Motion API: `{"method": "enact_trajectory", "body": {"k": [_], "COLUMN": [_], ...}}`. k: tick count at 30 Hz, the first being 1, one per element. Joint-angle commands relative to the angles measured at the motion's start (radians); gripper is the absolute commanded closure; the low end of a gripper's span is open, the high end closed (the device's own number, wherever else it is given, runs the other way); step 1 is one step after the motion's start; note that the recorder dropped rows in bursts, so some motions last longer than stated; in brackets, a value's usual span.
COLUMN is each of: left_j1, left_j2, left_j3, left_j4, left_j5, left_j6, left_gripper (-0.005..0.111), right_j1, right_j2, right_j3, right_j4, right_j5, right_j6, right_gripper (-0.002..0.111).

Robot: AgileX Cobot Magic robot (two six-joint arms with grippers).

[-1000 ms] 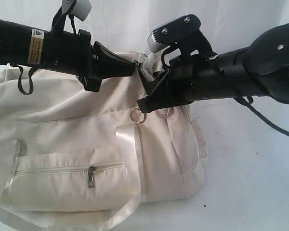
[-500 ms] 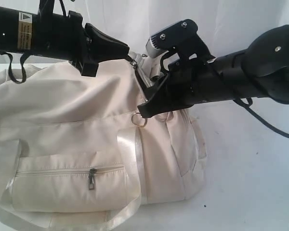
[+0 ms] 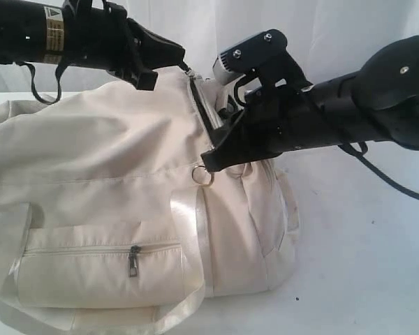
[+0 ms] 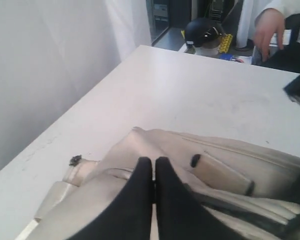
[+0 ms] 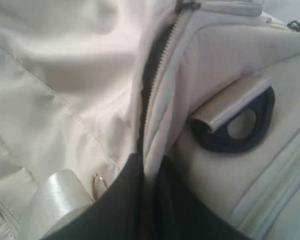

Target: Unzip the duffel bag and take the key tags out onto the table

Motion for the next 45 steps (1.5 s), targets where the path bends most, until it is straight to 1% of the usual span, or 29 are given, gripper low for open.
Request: {"method": "enact_trajectory", "body": {"k": [1, 4, 8, 12, 17, 20, 22, 27, 29, 31, 33, 35, 37, 38, 40, 41, 42, 45], "left_j1": [0.013, 0.013, 0.013, 0.013, 0.013, 0.017, 0.034, 0.117, 0.153, 0.188, 0.215, 0.228, 0.229, 0.229, 0.223, 0.221, 0.211, 0.196], "left_j2": [0.054, 0.123, 0.215, 0.302, 0.384, 0.403, 0.405, 0.407, 0.407, 0.407, 0.407, 0.407, 0.410, 0.414, 0.420, 0.422, 0.425, 0.425], "left_j3": [-0.078, -0.126, -0.198, -0.292, -0.395, -0.416, -0.416, -0.412, -0.412, -0.411, -0.411, -0.411, -0.409, -0.408, -0.392, -0.373, -0.326, -0.238], "left_j4": [-0.061, -0.077, -0.134, -0.141, -0.127, -0.053, -0.053, -0.053, -0.053, -0.053, -0.053, -0.053, -0.053, -0.053, -0.053, -0.053, -0.053, -0.053], "left_j5": [0.176, 0.229, 0.284, 0.303, 0.338, 0.405, 0.406, 0.294, 0.222, 0.090, -0.074, -0.206, -0.300, -0.331, -0.332, -0.332, -0.332, -0.332], "left_j6": [0.015, 0.027, 0.061, 0.064, 0.013, -0.033, -0.073, -0.156, -0.165, -0.165, -0.166, -0.191, -0.212, -0.214, -0.257, -0.273, -0.275, -0.222], "left_gripper": [0.107, 0.107, 0.107, 0.107, 0.107, 0.107, 0.107, 0.107, 0.107, 0.107, 0.107, 0.107, 0.107, 0.107, 0.107, 0.107, 0.107, 0.106], "right_j1": [-0.003, -0.003, -0.003, -0.003, -0.003, -0.003, -0.003, -0.003, -0.003, -0.003, -0.003, -0.003, -0.003, -0.003, -0.003, -0.003, -0.003, -0.003], "right_j2": [0.008, 0.008, -0.001, -0.027, -0.067, -0.092, -0.101, -0.099, -0.099, -0.099, -0.099, -0.099, -0.099, -0.099, -0.101, -0.103, -0.111, -0.137], "right_j3": [0.009, 0.009, 0.009, 0.009, 0.009, 0.009, 0.009, 0.009, 0.009, 0.009, 0.009, 0.009, 0.009, 0.009, 0.009, 0.009, 0.009, 0.009], "right_j4": [-0.025, -0.025, -0.025, -0.025, -0.025, -0.025, -0.025, -0.025, -0.025, -0.025, -0.025, -0.025, -0.025, -0.025, -0.025, -0.025, -0.025, -0.025], "right_j5": [0.100, 0.116, 0.126, 0.126, 0.111, 0.060, 0.025, 0.009, 0.010, 0.010, 0.010, 0.010, 0.010, 0.010, 0.010, 0.008, -0.005, -0.063], "right_j6": [-0.004, -0.004, -0.004, -0.004, -0.004, -0.004, -0.004, 0.000, 0.000, 0.000, 0.000, 0.000, 0.000, 0.000, 0.000, 0.000, 0.000, 0.000], "right_gripper": [0.102, 0.102, 0.102, 0.102, 0.102, 0.102, 0.102, 0.102, 0.102, 0.101, 0.101, 0.101, 0.101, 0.101, 0.100, 0.098, 0.089, 0.065]}}
